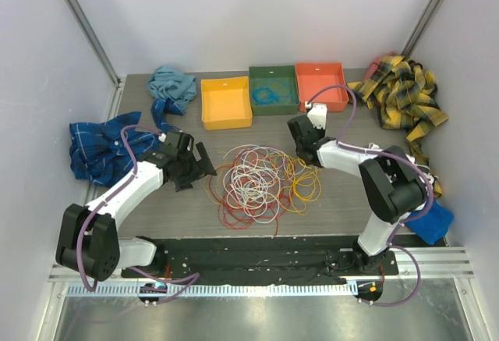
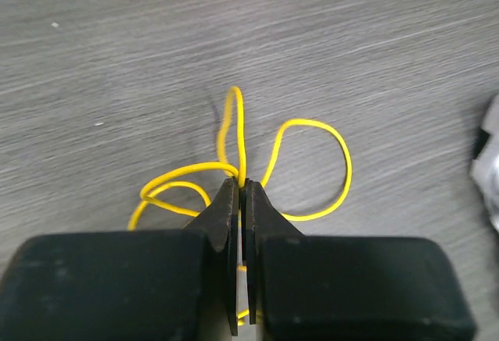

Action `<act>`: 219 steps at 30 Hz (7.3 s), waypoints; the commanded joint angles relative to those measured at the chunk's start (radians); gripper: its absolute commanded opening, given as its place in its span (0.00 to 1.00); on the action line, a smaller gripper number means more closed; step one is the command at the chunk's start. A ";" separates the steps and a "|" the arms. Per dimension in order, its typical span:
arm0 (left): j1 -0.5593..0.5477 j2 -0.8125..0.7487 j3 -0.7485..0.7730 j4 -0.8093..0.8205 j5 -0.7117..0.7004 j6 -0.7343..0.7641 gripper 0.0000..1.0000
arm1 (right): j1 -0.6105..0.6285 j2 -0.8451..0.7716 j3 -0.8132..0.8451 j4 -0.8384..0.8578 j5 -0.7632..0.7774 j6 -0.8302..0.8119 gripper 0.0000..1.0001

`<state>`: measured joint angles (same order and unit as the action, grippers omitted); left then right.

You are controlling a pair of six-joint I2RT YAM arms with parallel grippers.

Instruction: Untangle the cables

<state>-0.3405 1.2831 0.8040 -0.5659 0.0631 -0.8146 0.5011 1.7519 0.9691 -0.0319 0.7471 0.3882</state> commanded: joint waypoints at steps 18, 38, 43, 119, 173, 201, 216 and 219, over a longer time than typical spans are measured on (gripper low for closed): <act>-0.052 -0.201 -0.004 0.413 0.144 -0.135 1.00 | 0.255 -0.544 0.439 -0.358 -0.178 0.018 0.01; -0.523 -0.080 -0.118 1.236 -0.127 0.000 0.98 | 0.257 -0.643 0.289 -0.298 -0.391 0.206 0.01; -0.525 -0.061 -0.103 1.233 -0.161 0.031 0.94 | 0.258 -0.646 0.283 -0.299 -0.400 0.204 0.01; -0.526 -0.177 0.409 0.584 -0.121 0.204 0.00 | 0.260 -0.939 -0.286 0.081 -0.643 0.153 0.63; -0.008 0.598 0.996 0.540 -0.273 0.336 0.00 | 0.257 -1.105 -0.267 -0.132 -0.391 0.054 0.62; -0.325 0.158 0.425 0.313 -0.446 0.127 1.00 | 0.255 -0.973 -0.299 -0.236 -0.092 0.162 0.65; -0.448 -0.340 -0.035 0.192 -0.476 -0.044 1.00 | 0.249 -0.631 -0.339 -0.129 -0.313 0.465 0.65; -0.448 -0.350 -0.048 0.181 -0.460 -0.041 1.00 | 0.249 -0.638 -0.336 -0.151 -0.299 0.506 0.65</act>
<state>-0.7891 0.9432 0.7712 -0.3885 -0.3859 -0.8360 0.7509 1.1282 0.6094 -0.2203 0.4377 0.7975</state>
